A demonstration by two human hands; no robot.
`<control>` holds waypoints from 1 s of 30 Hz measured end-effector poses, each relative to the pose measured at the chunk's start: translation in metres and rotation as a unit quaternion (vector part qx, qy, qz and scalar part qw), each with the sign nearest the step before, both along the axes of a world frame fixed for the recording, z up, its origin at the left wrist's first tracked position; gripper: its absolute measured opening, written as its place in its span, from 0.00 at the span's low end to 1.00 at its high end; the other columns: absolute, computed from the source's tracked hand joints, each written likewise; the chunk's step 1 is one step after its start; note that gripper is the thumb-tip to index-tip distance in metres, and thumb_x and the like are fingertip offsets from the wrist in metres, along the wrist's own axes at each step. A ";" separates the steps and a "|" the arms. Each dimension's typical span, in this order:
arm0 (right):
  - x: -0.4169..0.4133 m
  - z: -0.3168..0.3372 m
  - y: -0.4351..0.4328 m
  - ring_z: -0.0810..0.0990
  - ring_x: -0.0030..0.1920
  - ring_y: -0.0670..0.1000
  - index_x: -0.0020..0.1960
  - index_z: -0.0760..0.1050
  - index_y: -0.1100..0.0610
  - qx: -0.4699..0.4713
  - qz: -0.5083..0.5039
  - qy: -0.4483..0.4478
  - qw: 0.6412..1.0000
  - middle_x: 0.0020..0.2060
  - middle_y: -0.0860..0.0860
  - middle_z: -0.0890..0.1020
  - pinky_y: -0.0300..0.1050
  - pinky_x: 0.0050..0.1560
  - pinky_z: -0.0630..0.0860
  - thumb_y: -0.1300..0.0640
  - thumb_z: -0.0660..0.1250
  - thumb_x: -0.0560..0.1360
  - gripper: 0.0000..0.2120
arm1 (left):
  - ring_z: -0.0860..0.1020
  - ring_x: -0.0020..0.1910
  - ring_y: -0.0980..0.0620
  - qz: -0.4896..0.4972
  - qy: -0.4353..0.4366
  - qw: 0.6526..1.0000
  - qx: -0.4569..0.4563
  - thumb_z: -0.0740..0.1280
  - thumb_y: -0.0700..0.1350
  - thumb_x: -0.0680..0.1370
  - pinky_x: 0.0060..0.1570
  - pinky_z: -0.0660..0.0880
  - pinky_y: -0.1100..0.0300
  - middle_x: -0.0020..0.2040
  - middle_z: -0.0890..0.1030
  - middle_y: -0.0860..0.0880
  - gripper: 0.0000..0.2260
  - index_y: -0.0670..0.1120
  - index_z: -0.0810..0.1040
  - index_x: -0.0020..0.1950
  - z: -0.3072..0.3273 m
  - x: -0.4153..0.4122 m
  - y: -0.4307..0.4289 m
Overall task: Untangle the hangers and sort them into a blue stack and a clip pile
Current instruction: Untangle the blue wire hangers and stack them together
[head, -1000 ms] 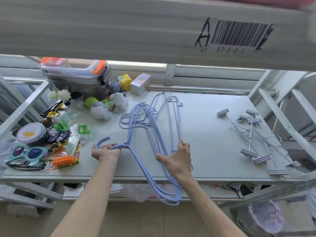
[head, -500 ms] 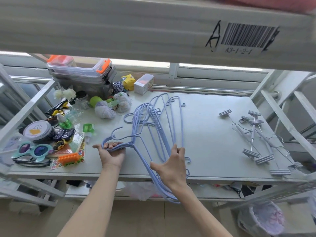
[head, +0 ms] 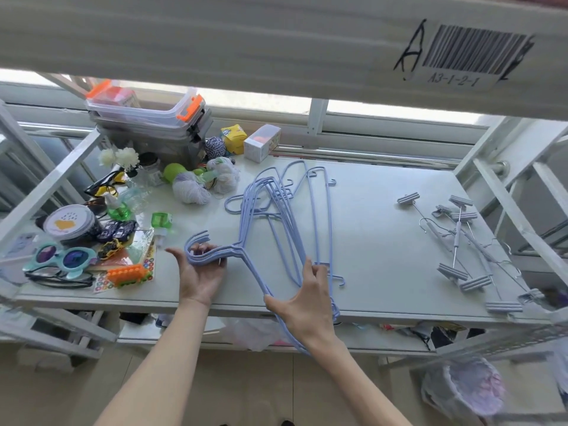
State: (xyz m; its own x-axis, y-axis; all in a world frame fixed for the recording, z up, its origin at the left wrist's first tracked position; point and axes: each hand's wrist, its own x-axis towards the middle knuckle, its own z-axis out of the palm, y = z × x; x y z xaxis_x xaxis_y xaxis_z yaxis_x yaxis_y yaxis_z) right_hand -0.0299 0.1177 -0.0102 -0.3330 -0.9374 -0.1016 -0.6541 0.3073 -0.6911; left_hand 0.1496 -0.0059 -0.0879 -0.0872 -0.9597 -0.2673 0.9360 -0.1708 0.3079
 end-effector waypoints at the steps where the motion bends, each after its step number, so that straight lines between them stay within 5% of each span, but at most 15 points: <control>1: 0.000 -0.001 0.001 0.68 0.63 0.49 0.77 0.53 0.59 0.001 0.003 -0.002 1.000 0.60 0.48 0.64 0.40 0.60 0.71 0.42 0.74 0.61 0.53 | 0.77 0.36 0.56 -0.003 -0.008 1.000 -0.009 0.66 0.68 0.63 0.55 0.73 0.58 0.32 0.75 0.56 0.19 0.51 0.74 0.34 0.000 0.001 0.001; 6: 0.000 -0.010 0.003 0.62 0.69 0.49 0.78 0.48 0.58 0.005 0.018 0.015 1.000 0.66 0.49 0.62 0.38 0.67 0.63 0.41 0.74 0.65 0.53 | 0.74 0.32 0.58 0.003 0.003 1.000 -0.004 0.64 0.67 0.65 0.56 0.73 0.60 0.27 0.71 0.57 0.19 0.52 0.74 0.29 0.005 -0.001 0.004; 17: -0.003 -0.010 0.002 0.56 0.74 0.51 0.78 0.46 0.54 -0.016 0.041 0.012 0.999 0.70 0.48 0.45 0.48 0.71 0.66 0.40 0.76 0.65 0.55 | 0.74 0.30 0.58 0.000 0.058 0.998 0.007 0.68 0.66 0.60 0.49 0.79 0.58 0.26 0.71 0.56 0.19 0.50 0.73 0.26 0.001 0.001 -0.001; 22: -0.024 -0.001 -0.002 0.60 0.72 0.49 0.77 0.54 0.53 0.005 0.015 -0.034 0.999 0.68 0.47 0.56 0.48 0.69 0.66 0.37 0.69 0.70 0.44 | 0.74 0.30 0.58 -0.009 0.041 0.999 -0.008 0.73 0.64 0.58 0.50 0.78 0.58 0.26 0.71 0.56 0.19 0.51 0.73 0.25 0.002 0.001 -0.001; 30: -0.067 -0.020 -0.022 0.70 0.66 0.56 0.71 0.66 0.60 0.044 -0.091 -0.011 0.995 0.64 0.59 0.71 0.48 0.68 0.64 0.60 0.63 0.78 0.23 | 0.72 0.30 0.55 -0.015 0.070 0.997 0.029 0.69 0.61 0.71 0.54 0.71 0.59 0.26 0.70 0.55 0.20 0.50 0.72 0.26 0.007 0.003 0.003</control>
